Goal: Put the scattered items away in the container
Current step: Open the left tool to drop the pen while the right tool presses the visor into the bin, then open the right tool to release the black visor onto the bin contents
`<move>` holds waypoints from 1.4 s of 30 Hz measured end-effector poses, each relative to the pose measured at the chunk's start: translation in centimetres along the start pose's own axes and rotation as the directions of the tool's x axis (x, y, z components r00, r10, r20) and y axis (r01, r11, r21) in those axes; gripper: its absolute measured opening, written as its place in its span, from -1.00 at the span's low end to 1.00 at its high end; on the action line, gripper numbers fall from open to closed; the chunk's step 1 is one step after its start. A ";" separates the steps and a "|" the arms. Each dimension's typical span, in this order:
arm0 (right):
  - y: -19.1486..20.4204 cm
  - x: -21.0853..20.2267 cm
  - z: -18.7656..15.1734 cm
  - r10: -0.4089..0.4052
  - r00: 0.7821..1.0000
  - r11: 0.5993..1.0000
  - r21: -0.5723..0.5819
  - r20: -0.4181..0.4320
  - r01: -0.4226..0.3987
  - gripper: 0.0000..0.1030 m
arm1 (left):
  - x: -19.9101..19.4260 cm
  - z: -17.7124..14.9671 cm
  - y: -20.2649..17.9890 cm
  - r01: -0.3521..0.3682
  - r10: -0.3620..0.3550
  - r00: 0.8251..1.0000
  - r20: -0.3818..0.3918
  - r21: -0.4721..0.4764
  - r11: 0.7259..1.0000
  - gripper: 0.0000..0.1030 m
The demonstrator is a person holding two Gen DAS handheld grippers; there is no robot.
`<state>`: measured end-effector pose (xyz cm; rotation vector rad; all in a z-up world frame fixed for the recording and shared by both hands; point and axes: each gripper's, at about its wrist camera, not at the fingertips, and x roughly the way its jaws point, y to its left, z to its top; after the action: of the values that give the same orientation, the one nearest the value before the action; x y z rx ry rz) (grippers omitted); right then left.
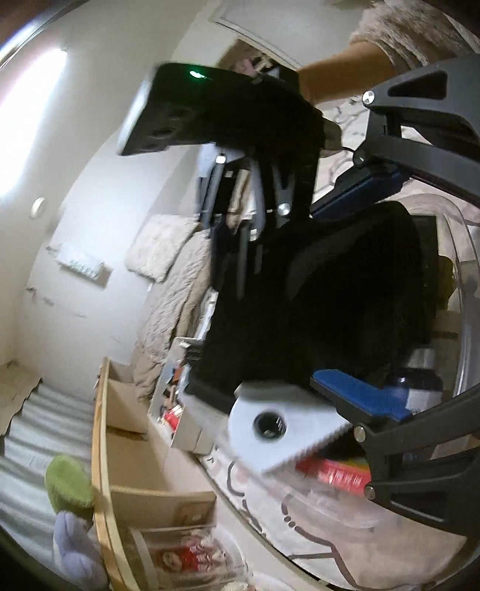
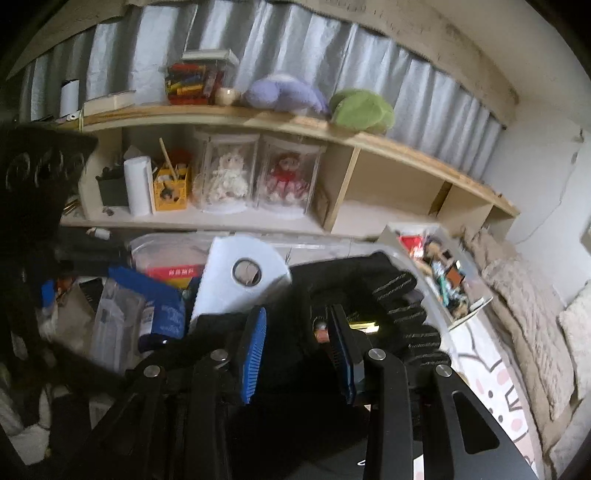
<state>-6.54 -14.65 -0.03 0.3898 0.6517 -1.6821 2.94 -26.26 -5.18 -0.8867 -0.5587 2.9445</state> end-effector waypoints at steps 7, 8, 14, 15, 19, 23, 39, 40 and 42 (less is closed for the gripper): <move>-3.7 -3.7 0.4 -0.010 0.995 0.976 0.217 0.103 -0.013 -0.32 | 1.9 -1.5 -0.1 -0.026 0.026 0.998 -0.050 0.006 1.000 0.61; -4.5 -4.3 0.2 -0.026 0.994 0.968 0.251 0.105 -0.001 -0.32 | 1.9 -1.5 0.0 -0.027 0.027 0.998 -0.053 0.002 1.000 0.63; -8.0 -5.6 -2.4 -0.177 0.982 0.916 0.354 -0.069 0.190 -0.32 | 2.0 -1.7 0.1 -0.031 0.031 0.998 -0.048 0.002 1.000 0.65; -8.2 -5.5 -3.1 -0.192 0.976 0.912 0.347 -0.107 0.217 -0.32 | 2.0 -1.7 0.1 -0.033 0.034 0.998 -0.044 0.004 0.999 0.65; -8.9 -4.5 -5.6 -0.201 0.949 0.907 0.320 -0.242 0.274 -0.32 | 1.9 -1.8 0.0 -0.047 0.047 0.998 -0.034 0.007 0.999 0.66; -8.4 -3.0 -6.5 -0.173 0.941 0.914 0.309 -0.292 0.264 -0.32 | 1.9 -1.8 -0.2 -0.060 0.060 0.998 -0.034 0.000 0.998 0.67; -7.5 0.0 -6.4 -0.156 0.943 0.910 0.328 -0.293 0.253 -0.32 | 2.0 -1.7 -0.4 -0.134 0.133 0.990 -0.039 -0.014 0.991 0.67; -7.6 -0.1 -6.4 -0.156 0.943 0.909 0.332 -0.294 0.253 -0.32 | 2.0 -1.7 -0.4 -0.136 0.135 0.990 -0.038 -0.013 0.991 0.67; -7.7 -0.3 -6.5 -0.152 0.942 0.906 0.339 -0.300 0.254 -0.32 | 2.0 -1.8 -0.4 -0.137 0.136 0.990 -0.039 -0.016 0.991 0.67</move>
<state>-14.60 -9.56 -3.31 0.8600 0.5791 -1.9811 2.20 -25.11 -7.48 -1.0195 -0.5460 3.0403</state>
